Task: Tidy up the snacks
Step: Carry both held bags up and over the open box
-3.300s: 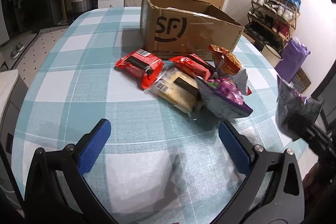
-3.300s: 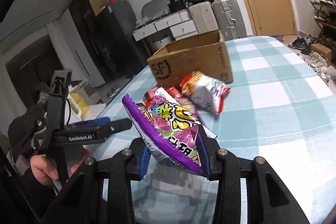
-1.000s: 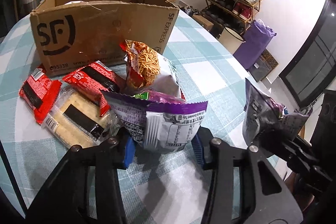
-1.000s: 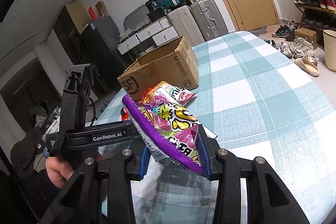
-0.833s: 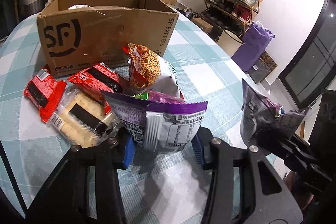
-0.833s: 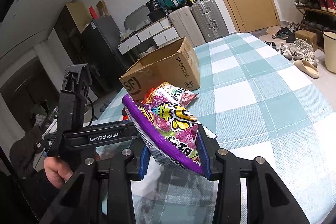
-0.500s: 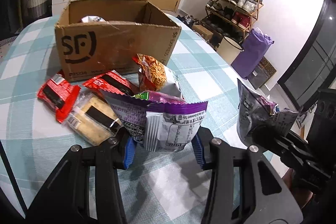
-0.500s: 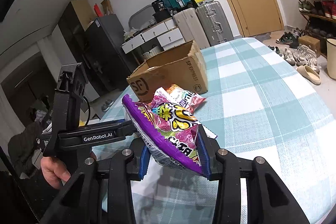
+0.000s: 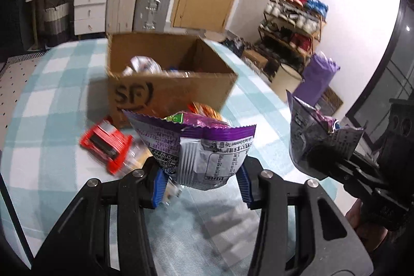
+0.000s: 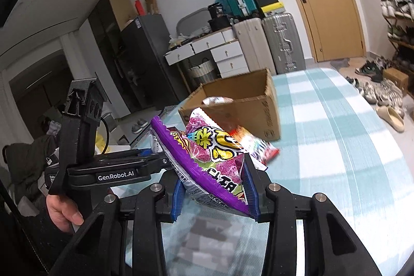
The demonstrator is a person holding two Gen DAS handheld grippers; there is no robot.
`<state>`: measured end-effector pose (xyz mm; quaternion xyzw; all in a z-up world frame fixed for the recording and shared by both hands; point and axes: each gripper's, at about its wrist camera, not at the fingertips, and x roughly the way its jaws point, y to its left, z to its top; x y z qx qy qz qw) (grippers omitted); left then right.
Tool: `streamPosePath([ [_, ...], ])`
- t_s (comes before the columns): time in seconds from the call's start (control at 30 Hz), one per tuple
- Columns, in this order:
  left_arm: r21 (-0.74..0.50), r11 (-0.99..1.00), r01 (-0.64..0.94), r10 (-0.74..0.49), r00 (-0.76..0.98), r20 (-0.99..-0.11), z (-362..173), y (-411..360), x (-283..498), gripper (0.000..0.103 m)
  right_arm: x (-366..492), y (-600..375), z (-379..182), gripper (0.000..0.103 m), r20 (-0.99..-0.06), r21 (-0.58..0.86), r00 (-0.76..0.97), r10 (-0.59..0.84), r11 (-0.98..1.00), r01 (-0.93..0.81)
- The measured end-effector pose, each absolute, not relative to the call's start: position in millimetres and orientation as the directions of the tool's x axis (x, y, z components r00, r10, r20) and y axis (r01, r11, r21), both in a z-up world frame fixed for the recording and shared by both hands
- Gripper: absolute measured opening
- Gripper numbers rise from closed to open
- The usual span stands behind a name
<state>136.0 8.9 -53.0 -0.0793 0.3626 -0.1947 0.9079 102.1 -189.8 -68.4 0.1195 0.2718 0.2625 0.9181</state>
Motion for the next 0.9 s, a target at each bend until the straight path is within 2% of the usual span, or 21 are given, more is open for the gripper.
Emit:
streamPosePath([
  [0.5,-0.256,0.928,0.272,-0.373,0.720,-0.585,18,49,158,0.042,158,-160,-17,0.039,-0.423,0.307,0.686,0.593,0.805,-0.507],
  [0.9,-0.208,0.939,0.272,-0.343,0.736,-0.583,65,54,220,0.042,214,-156,13,0.039,-0.403,0.322,0.681,0.612,0.791,-0.520],
])
